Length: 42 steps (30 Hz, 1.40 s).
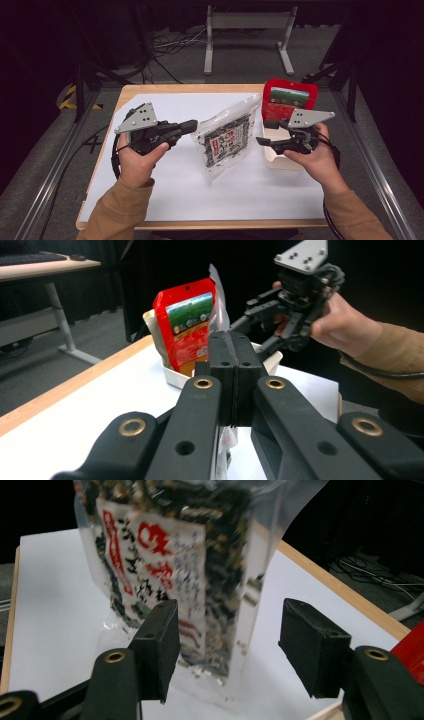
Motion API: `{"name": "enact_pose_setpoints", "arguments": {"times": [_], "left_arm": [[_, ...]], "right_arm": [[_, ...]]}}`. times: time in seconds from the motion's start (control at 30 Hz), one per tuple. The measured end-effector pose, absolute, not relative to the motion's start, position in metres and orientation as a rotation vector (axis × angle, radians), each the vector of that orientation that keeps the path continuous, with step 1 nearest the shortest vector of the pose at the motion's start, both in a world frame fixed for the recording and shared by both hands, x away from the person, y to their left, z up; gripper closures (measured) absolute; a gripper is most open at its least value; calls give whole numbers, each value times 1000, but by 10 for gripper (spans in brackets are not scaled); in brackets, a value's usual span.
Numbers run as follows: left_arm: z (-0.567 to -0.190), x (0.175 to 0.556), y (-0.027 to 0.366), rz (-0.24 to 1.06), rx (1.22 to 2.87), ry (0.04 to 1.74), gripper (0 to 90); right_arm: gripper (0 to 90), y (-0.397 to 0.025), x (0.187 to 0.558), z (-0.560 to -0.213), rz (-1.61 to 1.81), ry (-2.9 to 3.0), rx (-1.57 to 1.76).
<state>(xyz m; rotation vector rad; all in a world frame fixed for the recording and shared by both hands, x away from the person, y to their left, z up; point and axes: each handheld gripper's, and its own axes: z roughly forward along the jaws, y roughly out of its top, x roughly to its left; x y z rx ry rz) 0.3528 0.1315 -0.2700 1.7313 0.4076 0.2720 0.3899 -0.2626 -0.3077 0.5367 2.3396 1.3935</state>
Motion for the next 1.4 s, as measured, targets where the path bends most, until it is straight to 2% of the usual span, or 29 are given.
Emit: {"name": "enact_pose_setpoints", "arguments": {"times": [0.3,0.6,0.7,1.1,1.4], "left_arm": [[-271,346,131,264,1733,389,900],[-272,339,128,263,1740,372,900],[-272,339,129,262,1738,374,900],[-269,338,132,284,1711,378,900],[-269,342,137,293,1692,384,900]], "right_arm": [[341,-249,407,-298,1416,2387,440],[346,-233,404,-296,1437,2453,304],[376,-232,404,-296,1437,2462,293],[700,-233,396,-289,1402,2589,144],[759,-232,388,-286,1403,2613,41]]}}
